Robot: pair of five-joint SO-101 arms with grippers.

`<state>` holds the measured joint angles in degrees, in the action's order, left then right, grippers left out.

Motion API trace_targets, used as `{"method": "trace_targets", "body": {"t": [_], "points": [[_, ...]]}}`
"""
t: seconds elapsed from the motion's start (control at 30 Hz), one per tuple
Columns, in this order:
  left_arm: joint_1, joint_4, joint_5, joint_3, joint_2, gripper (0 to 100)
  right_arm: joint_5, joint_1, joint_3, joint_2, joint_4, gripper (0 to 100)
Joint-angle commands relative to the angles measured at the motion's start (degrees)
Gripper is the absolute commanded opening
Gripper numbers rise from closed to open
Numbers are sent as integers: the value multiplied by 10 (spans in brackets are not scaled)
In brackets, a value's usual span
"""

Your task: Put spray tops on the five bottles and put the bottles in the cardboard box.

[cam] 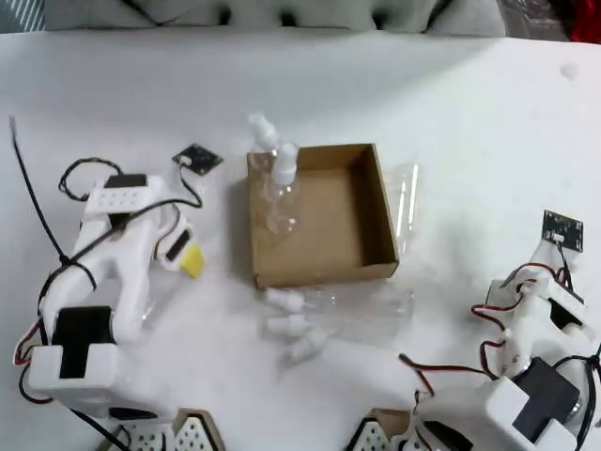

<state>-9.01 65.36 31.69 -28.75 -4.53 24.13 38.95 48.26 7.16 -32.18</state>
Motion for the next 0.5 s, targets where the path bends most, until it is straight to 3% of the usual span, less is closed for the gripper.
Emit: {"method": "trace_targets", "body": {"t": [0.0,0.33,0.47], "points": [[-5,10,15,9,8,225,5,-15,-10,50,15,16],[-8,12,40,7,7,227,6,-15,-10,50,15,16],[-8,13,57,7,7,305,6,-15,-10,50,15,16]]}}
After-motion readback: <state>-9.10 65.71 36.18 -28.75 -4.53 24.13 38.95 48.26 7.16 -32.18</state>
